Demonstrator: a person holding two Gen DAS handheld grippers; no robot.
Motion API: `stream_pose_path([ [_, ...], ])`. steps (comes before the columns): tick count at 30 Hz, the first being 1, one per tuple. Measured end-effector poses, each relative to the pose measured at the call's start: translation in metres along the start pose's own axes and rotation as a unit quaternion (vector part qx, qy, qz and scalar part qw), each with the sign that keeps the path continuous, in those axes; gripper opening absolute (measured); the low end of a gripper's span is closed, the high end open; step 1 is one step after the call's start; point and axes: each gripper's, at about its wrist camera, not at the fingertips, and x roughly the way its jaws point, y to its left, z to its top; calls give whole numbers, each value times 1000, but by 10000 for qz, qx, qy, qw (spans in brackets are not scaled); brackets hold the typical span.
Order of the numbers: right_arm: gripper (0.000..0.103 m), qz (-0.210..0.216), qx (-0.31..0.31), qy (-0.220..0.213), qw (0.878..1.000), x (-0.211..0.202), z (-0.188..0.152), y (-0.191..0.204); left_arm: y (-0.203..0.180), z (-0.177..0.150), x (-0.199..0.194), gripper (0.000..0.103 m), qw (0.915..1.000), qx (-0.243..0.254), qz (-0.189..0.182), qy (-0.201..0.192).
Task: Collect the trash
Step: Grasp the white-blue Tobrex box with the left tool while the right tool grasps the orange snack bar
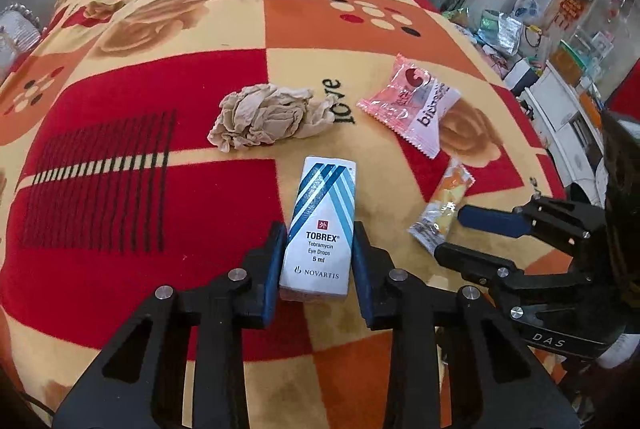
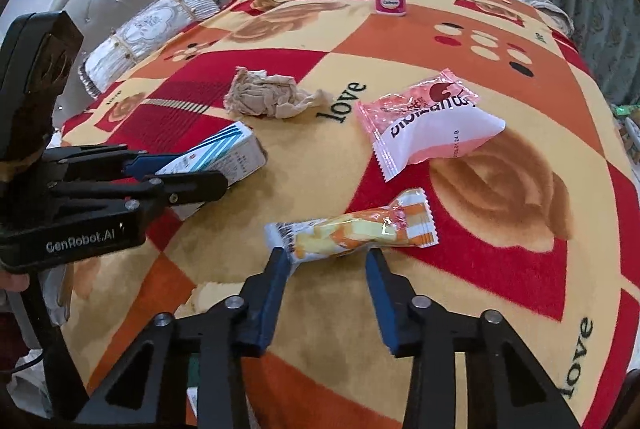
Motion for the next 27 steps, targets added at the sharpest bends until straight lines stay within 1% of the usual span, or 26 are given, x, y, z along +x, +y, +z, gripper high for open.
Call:
stream_pose_path([
  [3,40,122,183,44,9997,-3,-4,-4,-1,0,-2,29,10000,-13,8,-6],
  [5,57,80,365,20,9993,-5,-4,-7,0,0,0,29,10000,-59,10,31],
  [6,76,45,439,6,9990,-6,-3,-8,0,0,1,29,10000,-67,11,47],
  [7,83,57,470,-37,9989,-8,-2,-9,-1,-1,1,29,10000,-67,3,62],
  [9,83,109,435,-108,9989,-11,1,-10,-1,-1,2,29,10000,-35,33,55],
  [12,84,8,213,-147,9997,-11,8,-8,-2,0,3,29,10000,8,51,45],
  [13,86,-21,128,-142,9998,-9,11,-8,-1,0,4,29,10000,-5,36,56],
  [15,89,-8,-13,-44,10000,-1,17,-6,0,0,6,29,10000,-48,14,79],
  [18,89,-33,-254,144,9996,15,22,-3,4,0,8,30,9999,-115,-22,89],
  [20,89,-105,-305,208,9993,23,22,-4,4,1,9,30,9999,-114,-24,95],
  [21,89,-118,-297,161,9994,25,22,-6,4,1,9,30,9999,-107,-18,96],
  [24,89,4,-251,100,9996,24,23,-11,2,3,11,30,9999,-79,14,121],
  [25,85,51,-249,80,9996,23,23,-12,1,3,13,30,9999,-75,41,145],
  [26,81,45,-271,50,9996,22,23,-12,1,3,15,30,9998,-73,47,162],
  [27,75,-7,-318,19,9995,21,22,-13,1,3,17,30,9998,-80,52,178],
])
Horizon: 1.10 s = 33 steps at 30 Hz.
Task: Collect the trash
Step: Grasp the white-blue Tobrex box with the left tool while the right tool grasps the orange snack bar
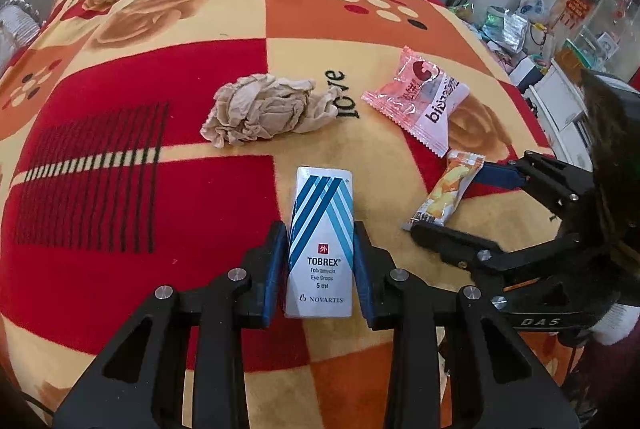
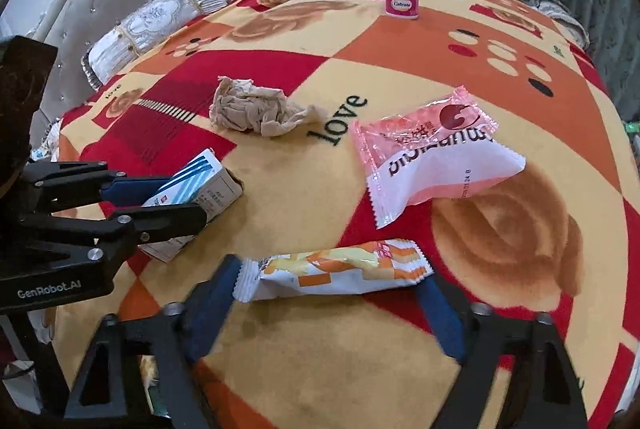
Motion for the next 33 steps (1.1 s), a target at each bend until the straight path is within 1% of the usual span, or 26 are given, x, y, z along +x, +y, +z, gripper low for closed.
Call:
stream_pose_path([
  [4,68,28,43,-103,9999,-6,-4,-3,-2,-2,2,29,10000,-30,14,-42],
  [5,67,32,71,-124,9999,-8,-6,-4,-3,-3,2,27,10000,-52,-37,-50],
  [7,65,40,133,-165,9998,-13,-9,-6,-3,-3,1,26,9999,-84,-123,-51],
  [14,64,61,292,-306,9991,-35,-25,-8,-11,-4,-18,26,9994,-126,-215,-223],
  [18,64,69,341,-416,9985,-49,-34,-8,-22,-5,-27,26,9994,-35,-188,-291],
  [25,64,-45,445,-638,9970,-84,-52,-13,-61,-7,-42,26,9986,238,-214,-428],
  [33,64,-409,651,-889,9931,-130,-82,-36,-122,-7,-54,26,9959,654,-341,-523],
])
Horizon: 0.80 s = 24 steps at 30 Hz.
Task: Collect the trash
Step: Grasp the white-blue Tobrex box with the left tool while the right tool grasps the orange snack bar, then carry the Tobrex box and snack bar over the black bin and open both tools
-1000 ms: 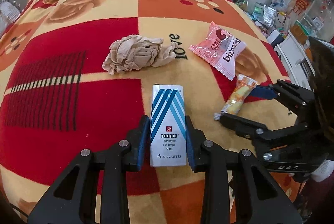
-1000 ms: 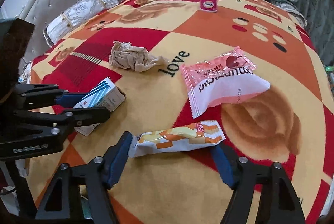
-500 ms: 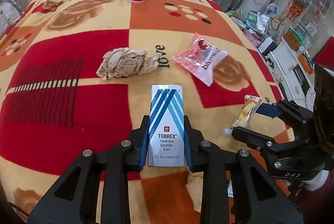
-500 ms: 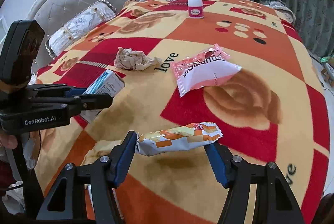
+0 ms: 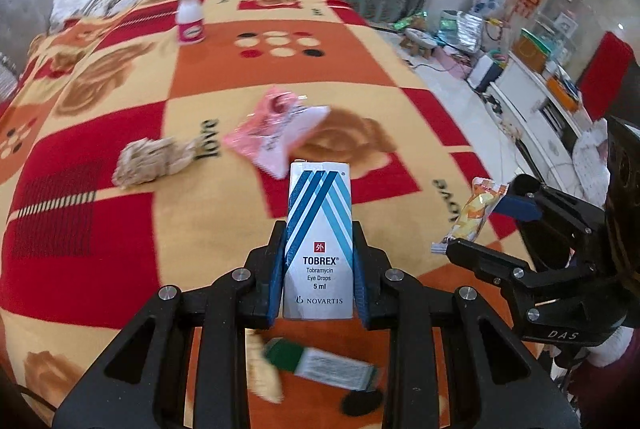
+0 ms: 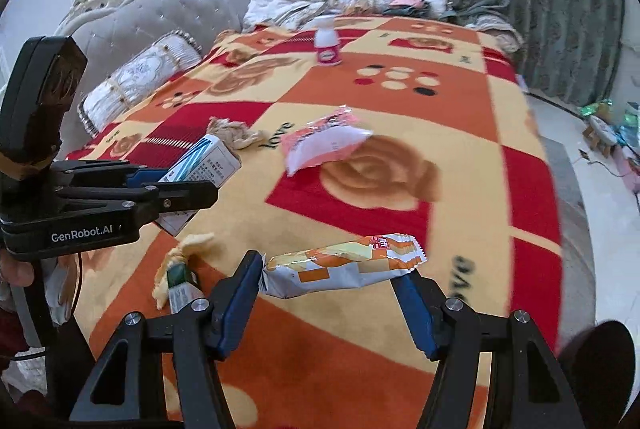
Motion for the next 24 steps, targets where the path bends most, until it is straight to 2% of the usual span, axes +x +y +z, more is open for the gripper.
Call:
stream_pose_path([
  [12,64,-734,565,-195,9955,-68,-44,-76,-108,11,11,26,9967,645,-484,88],
  [24,64,-1497,1427,-73,9784,-117,-107,-172,-219,17,46,27,9860,1242,-1013,460],
])
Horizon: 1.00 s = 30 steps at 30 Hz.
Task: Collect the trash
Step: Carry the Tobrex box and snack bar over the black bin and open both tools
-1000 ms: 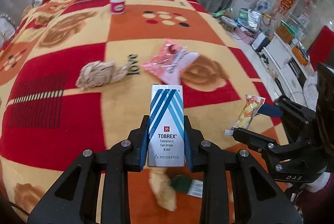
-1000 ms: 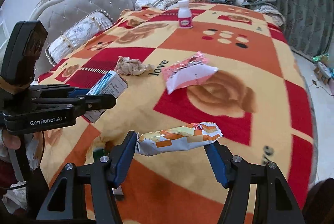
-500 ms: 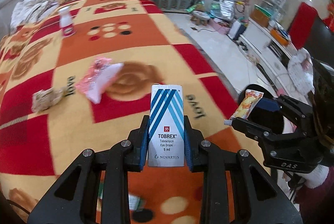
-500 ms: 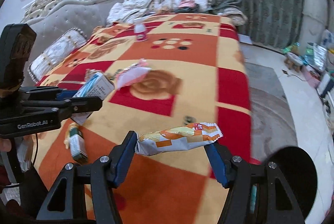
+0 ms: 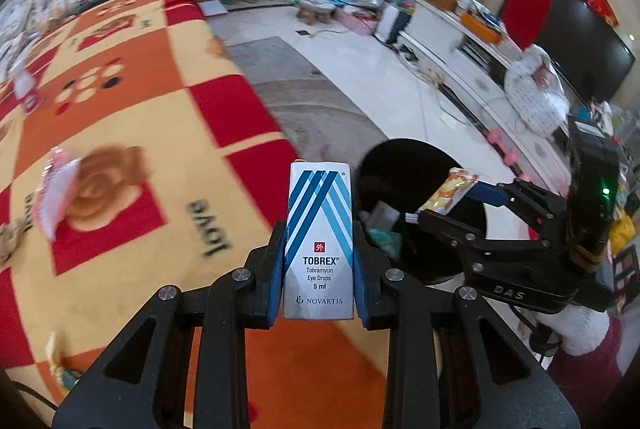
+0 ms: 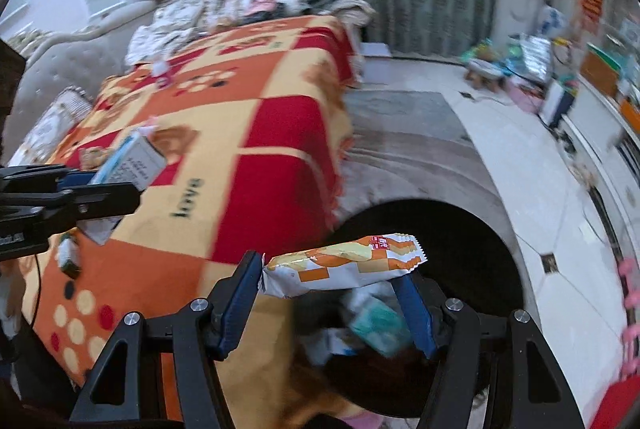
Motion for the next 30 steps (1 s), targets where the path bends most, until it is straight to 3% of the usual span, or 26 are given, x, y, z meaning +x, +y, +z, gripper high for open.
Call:
stream_pose_path([
  [8,64,-175,392,161,9989,7,-13,-47,-37,16,32,27,9996,163,-177,136],
  [17,64,-261,607,231,9975,11,-23,-70,-54,22,53,27,9992,172,-298,222],
  [22,74,-359,706,212,9966,11,-25,-76,-52,23,60,28,9980,19,-580,262],
  [24,78,-382,774,213,9960,10,-24,-77,-51,23,61,30,9974,-5,-662,267],
  [26,79,-396,791,216,9958,9,-24,-77,-51,23,61,39,9969,-45,-726,300],
  [30,79,-360,804,220,9959,7,-26,-76,-49,21,58,39,9972,-54,-688,296],
])
